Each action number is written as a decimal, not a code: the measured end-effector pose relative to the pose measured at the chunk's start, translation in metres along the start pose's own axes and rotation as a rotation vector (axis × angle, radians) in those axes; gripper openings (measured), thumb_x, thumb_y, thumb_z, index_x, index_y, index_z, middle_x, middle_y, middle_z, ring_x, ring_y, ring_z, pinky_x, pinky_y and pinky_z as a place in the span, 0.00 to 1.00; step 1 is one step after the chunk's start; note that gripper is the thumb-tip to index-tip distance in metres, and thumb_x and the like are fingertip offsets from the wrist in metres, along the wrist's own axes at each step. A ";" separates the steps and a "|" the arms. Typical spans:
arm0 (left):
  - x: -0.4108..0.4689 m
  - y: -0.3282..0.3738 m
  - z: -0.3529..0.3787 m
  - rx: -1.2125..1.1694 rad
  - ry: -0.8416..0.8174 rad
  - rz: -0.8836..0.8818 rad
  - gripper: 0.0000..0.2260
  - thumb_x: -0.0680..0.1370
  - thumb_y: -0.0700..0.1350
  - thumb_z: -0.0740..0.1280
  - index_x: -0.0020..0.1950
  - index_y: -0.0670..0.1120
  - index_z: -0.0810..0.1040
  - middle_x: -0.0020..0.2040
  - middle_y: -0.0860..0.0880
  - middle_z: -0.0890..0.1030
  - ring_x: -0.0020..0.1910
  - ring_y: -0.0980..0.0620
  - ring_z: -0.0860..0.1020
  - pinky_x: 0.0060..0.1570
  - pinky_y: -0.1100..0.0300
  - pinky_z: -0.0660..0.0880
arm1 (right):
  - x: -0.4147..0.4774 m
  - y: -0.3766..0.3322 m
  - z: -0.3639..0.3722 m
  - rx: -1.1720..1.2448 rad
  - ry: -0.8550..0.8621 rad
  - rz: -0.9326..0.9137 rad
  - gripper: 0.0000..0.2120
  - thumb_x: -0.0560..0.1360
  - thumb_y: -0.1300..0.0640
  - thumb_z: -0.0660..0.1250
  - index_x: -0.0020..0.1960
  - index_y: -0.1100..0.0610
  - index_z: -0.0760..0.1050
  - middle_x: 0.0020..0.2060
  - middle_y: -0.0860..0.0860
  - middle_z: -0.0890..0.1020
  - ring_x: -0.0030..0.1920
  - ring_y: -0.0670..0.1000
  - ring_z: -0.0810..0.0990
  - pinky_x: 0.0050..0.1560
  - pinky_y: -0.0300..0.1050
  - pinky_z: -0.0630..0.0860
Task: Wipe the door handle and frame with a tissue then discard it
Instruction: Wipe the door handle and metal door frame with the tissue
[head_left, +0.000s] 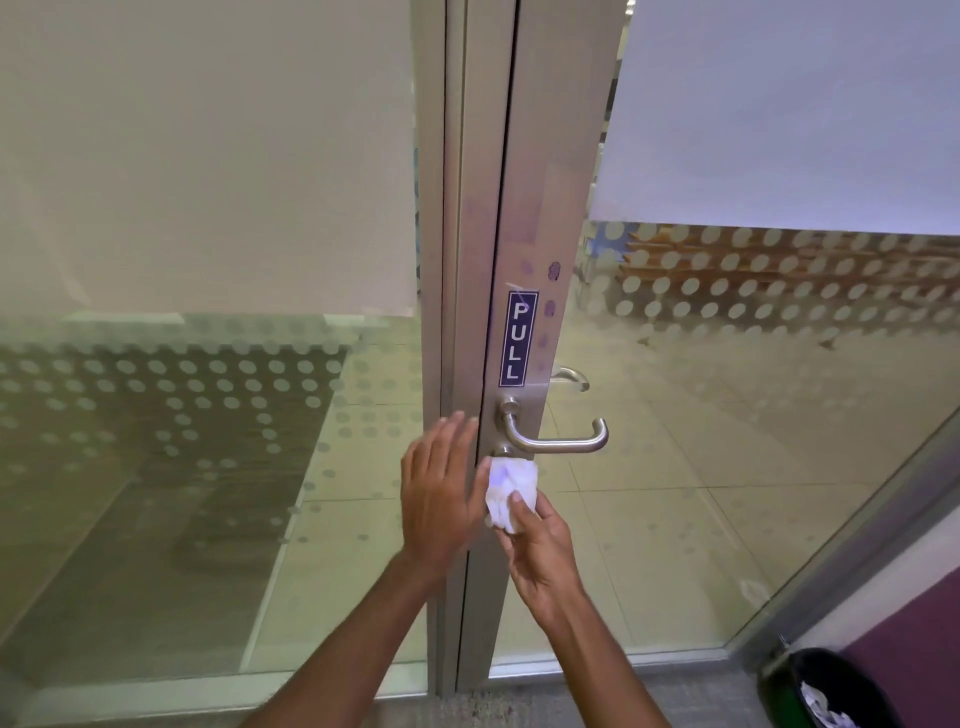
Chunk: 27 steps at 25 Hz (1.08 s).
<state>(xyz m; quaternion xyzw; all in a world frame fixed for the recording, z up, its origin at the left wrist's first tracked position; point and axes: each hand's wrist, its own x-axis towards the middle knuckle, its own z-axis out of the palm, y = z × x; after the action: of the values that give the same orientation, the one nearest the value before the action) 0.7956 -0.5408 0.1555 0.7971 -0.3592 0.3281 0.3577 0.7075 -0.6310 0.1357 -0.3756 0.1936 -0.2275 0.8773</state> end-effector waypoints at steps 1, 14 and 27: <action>0.025 -0.001 -0.001 0.093 0.040 0.110 0.23 0.81 0.52 0.59 0.73 0.42 0.70 0.72 0.44 0.72 0.72 0.45 0.68 0.70 0.47 0.63 | 0.003 -0.008 0.009 -0.006 -0.011 -0.055 0.13 0.79 0.64 0.62 0.62 0.63 0.76 0.54 0.57 0.84 0.52 0.52 0.84 0.52 0.41 0.80; 0.196 -0.021 0.010 0.463 0.281 0.314 0.29 0.84 0.58 0.44 0.80 0.46 0.38 0.80 0.48 0.38 0.79 0.49 0.38 0.75 0.44 0.34 | 0.059 -0.127 0.096 -0.609 0.323 -1.053 0.28 0.79 0.70 0.58 0.74 0.49 0.62 0.72 0.47 0.70 0.73 0.45 0.67 0.69 0.37 0.68; 0.197 -0.021 0.014 0.448 0.327 0.329 0.29 0.84 0.58 0.45 0.80 0.46 0.38 0.80 0.48 0.36 0.79 0.48 0.38 0.75 0.41 0.35 | 0.128 -0.116 0.081 -1.571 0.160 -1.442 0.28 0.80 0.64 0.55 0.77 0.62 0.51 0.78 0.57 0.52 0.79 0.54 0.48 0.78 0.51 0.50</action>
<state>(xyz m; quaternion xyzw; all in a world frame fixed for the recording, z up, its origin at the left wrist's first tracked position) 0.9201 -0.6082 0.2941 0.7241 -0.3398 0.5761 0.1683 0.8250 -0.7255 0.2529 -0.8452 0.0752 -0.5281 0.0326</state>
